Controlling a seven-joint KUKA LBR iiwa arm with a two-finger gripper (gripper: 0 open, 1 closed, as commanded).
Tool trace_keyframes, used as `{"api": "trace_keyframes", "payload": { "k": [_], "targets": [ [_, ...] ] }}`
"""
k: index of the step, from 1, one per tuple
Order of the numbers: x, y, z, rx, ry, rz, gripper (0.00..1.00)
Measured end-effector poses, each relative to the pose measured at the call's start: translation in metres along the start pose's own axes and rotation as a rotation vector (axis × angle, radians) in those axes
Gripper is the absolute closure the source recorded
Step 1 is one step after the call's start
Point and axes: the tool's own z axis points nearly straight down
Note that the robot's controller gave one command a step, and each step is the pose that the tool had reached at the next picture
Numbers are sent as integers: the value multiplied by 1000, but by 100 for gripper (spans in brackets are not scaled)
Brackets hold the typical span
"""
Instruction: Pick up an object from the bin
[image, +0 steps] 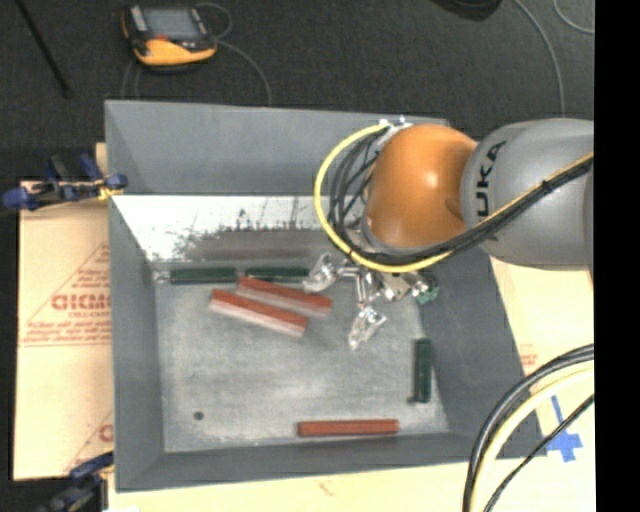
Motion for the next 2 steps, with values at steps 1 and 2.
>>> {"api": "trace_keyframes", "payload": {
  "k": [1,2],
  "targets": [
    [-21,30,58,-3,23,227,100],
    [-21,30,58,-3,22,226,100]
  ]
}}
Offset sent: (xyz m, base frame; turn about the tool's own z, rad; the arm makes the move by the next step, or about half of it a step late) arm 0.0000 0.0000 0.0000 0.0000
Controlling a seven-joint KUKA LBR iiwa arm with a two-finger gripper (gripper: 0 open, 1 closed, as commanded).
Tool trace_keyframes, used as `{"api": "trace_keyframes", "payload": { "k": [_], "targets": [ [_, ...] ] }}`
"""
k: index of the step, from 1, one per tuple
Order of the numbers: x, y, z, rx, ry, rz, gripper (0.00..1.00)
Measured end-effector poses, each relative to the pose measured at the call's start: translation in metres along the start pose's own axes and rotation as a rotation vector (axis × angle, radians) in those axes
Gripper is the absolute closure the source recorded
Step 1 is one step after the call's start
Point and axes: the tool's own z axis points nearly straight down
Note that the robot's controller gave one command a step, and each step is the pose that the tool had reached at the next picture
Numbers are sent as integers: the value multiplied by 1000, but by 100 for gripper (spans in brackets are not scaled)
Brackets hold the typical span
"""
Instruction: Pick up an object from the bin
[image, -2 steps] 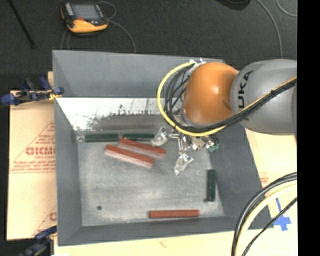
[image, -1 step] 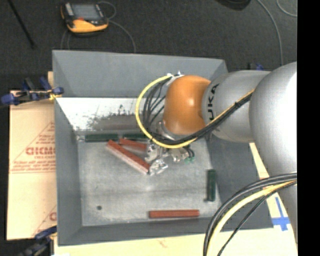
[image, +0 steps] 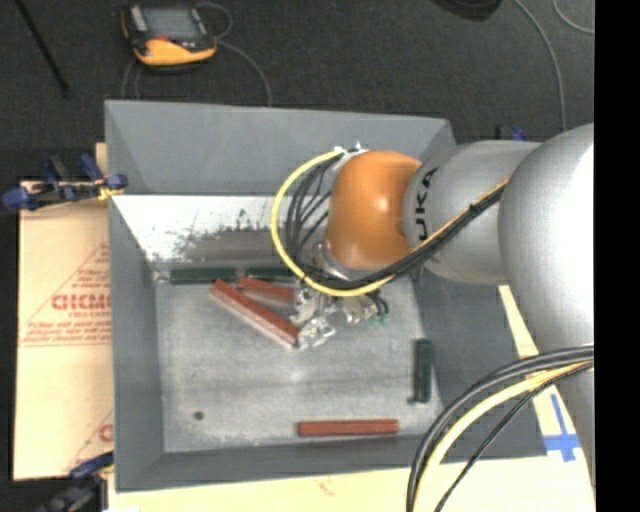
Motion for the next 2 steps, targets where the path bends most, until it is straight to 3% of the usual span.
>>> {"api": "trace_keyframes", "payload": {
  "k": [1,2],
  "targets": [
    [-42,7,-118,-2,-15,-92,100],
    [-42,7,-118,-2,-15,-92,100]
  ]
}}
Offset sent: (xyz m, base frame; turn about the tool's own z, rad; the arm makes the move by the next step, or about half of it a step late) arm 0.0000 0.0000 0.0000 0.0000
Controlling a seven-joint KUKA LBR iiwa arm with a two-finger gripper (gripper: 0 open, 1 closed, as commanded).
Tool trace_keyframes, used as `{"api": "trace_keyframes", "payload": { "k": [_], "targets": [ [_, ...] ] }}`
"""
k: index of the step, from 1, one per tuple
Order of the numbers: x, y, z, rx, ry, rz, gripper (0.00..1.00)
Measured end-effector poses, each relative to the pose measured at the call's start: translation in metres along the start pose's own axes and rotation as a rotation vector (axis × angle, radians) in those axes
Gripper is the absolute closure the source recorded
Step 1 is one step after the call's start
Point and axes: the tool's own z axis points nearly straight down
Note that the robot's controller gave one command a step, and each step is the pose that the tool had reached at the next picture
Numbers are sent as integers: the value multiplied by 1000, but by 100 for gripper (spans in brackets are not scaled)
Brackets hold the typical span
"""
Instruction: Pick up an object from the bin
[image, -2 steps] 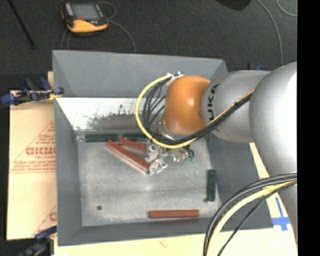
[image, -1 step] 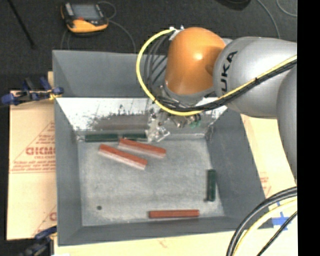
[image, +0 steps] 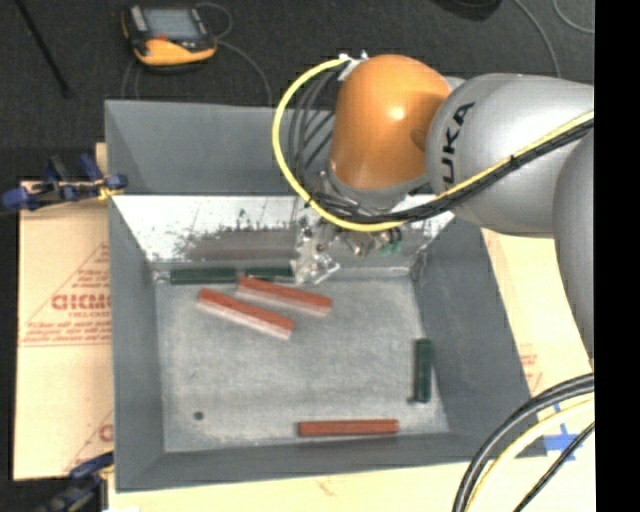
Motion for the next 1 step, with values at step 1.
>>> {"api": "trace_keyframes", "payload": {
  "k": [1],
  "targets": [
    [-16,20,65,-1,0,65,0]
  ]
}}
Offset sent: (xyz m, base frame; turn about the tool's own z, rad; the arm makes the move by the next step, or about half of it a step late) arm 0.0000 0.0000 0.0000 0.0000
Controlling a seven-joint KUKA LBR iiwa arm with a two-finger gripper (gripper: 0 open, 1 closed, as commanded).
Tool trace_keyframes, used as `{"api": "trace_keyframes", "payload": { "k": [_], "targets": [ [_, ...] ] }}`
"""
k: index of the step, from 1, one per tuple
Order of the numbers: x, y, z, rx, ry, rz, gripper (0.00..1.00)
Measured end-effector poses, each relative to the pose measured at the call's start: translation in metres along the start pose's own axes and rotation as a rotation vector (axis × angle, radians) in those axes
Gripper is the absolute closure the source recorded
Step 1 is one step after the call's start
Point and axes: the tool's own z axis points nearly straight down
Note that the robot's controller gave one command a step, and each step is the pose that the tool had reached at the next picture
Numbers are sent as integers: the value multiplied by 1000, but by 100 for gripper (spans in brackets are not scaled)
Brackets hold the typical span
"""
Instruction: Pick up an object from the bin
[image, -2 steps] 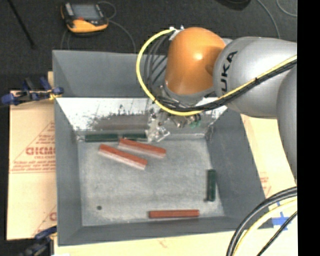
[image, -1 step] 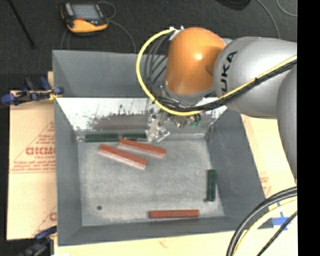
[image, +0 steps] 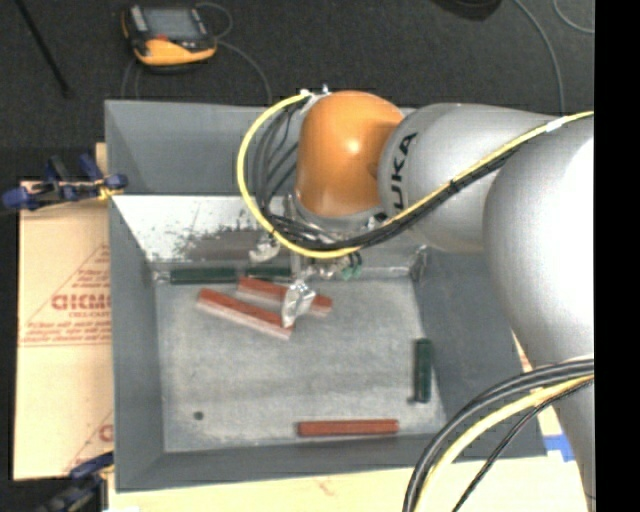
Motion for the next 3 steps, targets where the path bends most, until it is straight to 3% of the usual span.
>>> {"api": "trace_keyframes", "payload": {
  "k": [1,2,3],
  "targets": [
    [0,0,0,0,0,0,0],
    [10,25,50,-1,2,-74,100],
    [10,25,50,-1,2,-74,100]
  ]
}}
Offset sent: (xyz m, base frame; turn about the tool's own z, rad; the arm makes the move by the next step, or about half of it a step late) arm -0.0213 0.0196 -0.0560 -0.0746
